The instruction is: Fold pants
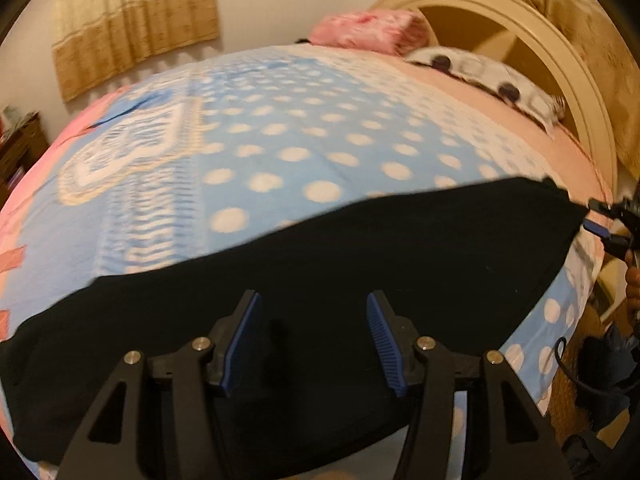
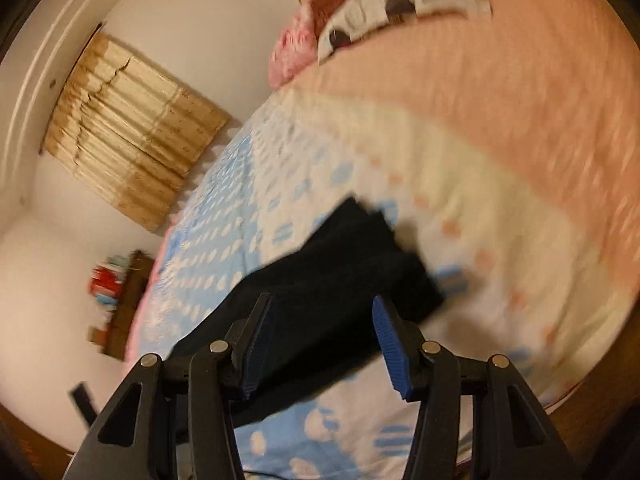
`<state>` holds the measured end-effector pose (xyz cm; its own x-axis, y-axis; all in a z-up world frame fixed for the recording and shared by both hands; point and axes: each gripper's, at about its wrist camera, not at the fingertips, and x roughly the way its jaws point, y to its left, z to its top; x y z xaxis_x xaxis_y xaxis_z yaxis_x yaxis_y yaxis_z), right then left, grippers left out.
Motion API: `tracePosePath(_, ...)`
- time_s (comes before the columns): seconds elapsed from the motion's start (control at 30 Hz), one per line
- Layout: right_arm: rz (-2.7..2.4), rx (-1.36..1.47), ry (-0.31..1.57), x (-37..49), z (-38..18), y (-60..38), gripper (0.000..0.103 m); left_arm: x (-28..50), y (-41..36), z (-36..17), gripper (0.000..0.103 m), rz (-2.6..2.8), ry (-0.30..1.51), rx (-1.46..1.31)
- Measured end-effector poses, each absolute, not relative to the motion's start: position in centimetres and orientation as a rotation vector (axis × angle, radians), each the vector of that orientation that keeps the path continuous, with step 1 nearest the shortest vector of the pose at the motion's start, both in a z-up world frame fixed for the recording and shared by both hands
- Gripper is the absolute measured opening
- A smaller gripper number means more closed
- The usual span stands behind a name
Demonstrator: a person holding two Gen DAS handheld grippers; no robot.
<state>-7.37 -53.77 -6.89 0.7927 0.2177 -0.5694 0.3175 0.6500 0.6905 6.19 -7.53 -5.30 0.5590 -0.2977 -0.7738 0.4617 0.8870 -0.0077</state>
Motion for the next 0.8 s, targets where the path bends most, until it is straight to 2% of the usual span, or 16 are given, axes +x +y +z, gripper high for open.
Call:
tracePosePath(0.17,-0.035,1.022,0.704,-5.7,-10.2,-54.0,0.052,6.7,-8.7,-7.0,0.058,-0.46,0.888,0.218)
tracePosePath(0.2,-0.04,1.028,0.7,-5.4,-10.3,-54.2,0.042,6.8,-8.7,-7.0,0.058,-0.463,0.885,0.218)
tracePosePath(0.23,-0.036,1.025,0.693,-5.3,-10.2,-54.3,0.027,6.8,-8.7,-7.0,0.058,-0.464,0.887,0.209)
tracePosePath(0.3,-0.047,0.993,0.678,-4.6,-9.8,-54.2,0.016,6.9,-8.6,-7.1,0.059,-0.47,0.887,0.186)
tracePosePath(0.33,-0.056,0.979,0.674,-4.3,-9.5,-54.3,0.006,6.8,-8.4,-7.2,0.06,-0.474,0.883,0.185)
tracePosePath(0.37,-0.057,0.966,0.666,-3.9,-9.2,-54.2,0.003,6.8,-8.4,-7.2,0.06,-0.476,0.878,0.192)
tracePosePath(0.63,0.143,0.704,0.394,-4.2,0.8,-50.8,0.003,6.6,-8.3,-7.4,0.06,-0.486,0.867,0.19)
tracePosePath(0.73,0.13,0.706,0.391,-4.9,-0.4,-51.1,0.003,6.4,-8.4,-7.4,0.062,-0.486,0.861,0.199)
tracePosePath(0.8,0.069,0.759,0.471,-5.0,-4.3,-52.6,0.003,6.3,-8.5,-7.5,0.062,-0.489,0.86,0.204)
